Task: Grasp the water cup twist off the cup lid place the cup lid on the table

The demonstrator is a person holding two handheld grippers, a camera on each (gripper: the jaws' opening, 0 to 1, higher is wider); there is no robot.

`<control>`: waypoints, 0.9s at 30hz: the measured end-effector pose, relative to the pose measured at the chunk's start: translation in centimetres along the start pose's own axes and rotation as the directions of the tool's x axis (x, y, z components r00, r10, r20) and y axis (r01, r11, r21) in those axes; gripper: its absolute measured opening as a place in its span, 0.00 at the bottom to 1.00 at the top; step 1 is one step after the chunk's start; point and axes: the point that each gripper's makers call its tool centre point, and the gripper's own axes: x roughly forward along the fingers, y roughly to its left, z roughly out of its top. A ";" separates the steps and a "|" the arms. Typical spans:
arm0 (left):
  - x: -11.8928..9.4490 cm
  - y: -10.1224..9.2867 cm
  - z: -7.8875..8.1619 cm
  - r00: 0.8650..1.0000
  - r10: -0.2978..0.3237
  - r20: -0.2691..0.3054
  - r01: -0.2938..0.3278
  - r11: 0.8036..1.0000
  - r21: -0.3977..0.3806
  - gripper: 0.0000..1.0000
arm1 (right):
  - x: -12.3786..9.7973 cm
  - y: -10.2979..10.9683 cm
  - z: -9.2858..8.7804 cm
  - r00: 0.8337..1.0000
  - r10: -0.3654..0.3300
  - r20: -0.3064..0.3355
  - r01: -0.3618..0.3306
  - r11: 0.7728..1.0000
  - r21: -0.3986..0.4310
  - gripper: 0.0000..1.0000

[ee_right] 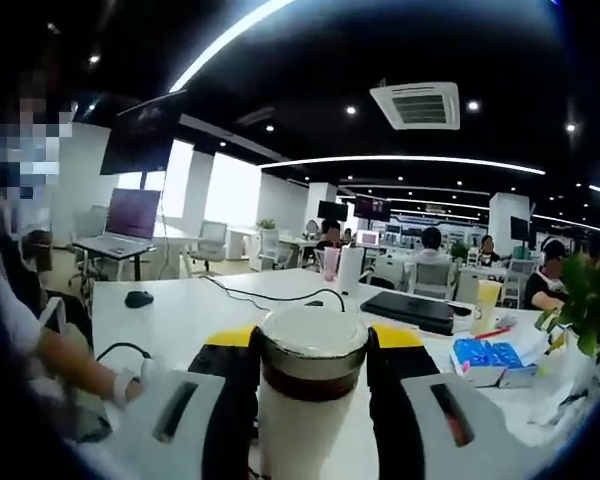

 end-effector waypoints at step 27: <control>0.0 -0.1 0.0 1.000 0.002 0.001 -0.002 1.000 -0.006 0.50 | -0.2 -0.1 0.0 0.986 0.166 -0.029 -0.166 0.986 -0.005 0.44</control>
